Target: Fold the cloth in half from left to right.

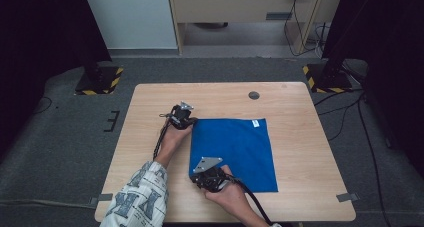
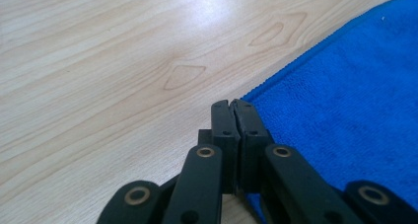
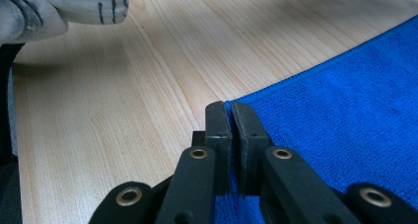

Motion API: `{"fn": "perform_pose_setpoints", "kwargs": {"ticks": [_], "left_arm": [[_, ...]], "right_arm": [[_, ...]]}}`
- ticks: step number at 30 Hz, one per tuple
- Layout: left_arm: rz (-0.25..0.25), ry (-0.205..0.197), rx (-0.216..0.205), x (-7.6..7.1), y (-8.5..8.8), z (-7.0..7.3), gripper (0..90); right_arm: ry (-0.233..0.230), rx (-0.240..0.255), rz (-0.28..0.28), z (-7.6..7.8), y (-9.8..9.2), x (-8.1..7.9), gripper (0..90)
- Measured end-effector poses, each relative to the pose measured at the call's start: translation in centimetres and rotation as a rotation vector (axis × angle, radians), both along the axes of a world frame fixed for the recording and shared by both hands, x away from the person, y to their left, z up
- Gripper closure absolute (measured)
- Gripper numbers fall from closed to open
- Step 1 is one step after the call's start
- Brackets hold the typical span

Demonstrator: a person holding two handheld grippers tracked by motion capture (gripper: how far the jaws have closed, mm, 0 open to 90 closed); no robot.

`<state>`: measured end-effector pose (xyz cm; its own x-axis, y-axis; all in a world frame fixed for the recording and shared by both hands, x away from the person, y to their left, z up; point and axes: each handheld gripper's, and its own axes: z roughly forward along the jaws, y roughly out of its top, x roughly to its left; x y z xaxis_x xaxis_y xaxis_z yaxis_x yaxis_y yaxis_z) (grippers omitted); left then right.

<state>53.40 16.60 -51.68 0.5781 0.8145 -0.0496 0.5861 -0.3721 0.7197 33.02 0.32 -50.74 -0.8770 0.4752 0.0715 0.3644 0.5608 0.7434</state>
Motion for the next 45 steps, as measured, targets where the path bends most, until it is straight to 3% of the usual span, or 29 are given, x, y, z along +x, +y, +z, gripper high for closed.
{"fn": "perform_pose_setpoints", "kwargs": {"ticks": [4, 14, 21, 45], "left_arm": [[-0.007, -0.006, 0.003, -0.3, -0.2, 1.2, 88.7], [-0.001, 0.014, -0.042, -0.4, -0.6, 3.5, 88.9], [0.0, 0.019, -0.029, 0.0, -0.1, 5.0, 89.0], [0.031, 0.032, -0.01, 0.3, 3.2, 5.9, 89.5]], "right_arm": [[-0.011, 0.007, -0.007, 0.4, -0.1, -0.3, 87.2], [-0.023, 0.017, -0.015, 1.2, 0.0, -0.6, 87.7], [-0.051, 0.036, -0.022, 2.5, 0.2, -0.6, 87.8], [-0.106, 0.083, -0.027, 2.9, 3.2, -1.8, 88.2]]}}
